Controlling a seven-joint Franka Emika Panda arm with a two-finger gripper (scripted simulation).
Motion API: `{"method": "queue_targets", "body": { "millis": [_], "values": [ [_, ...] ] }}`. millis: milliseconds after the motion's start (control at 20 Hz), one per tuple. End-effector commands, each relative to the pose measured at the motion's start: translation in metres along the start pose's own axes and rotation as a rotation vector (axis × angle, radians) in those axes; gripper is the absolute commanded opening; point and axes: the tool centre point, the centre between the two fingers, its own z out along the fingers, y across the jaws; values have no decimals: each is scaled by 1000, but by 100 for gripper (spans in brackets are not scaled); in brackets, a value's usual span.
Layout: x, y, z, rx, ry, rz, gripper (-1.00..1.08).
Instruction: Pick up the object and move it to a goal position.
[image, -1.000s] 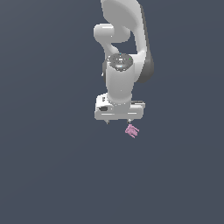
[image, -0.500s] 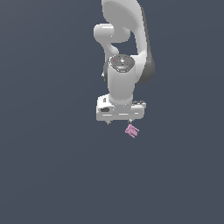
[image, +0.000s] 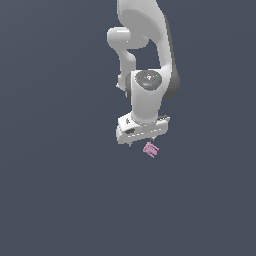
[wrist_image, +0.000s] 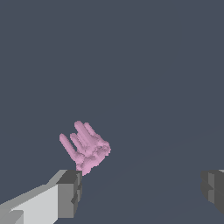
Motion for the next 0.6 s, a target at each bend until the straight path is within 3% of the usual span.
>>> {"method": "queue_targets", "body": {
  "millis": [0, 550],
  "values": [
    [0, -9, 8, -2, -4, -83, 100],
    [-3, -47, 41, -2, -19, -438, 100]
  ]
}}
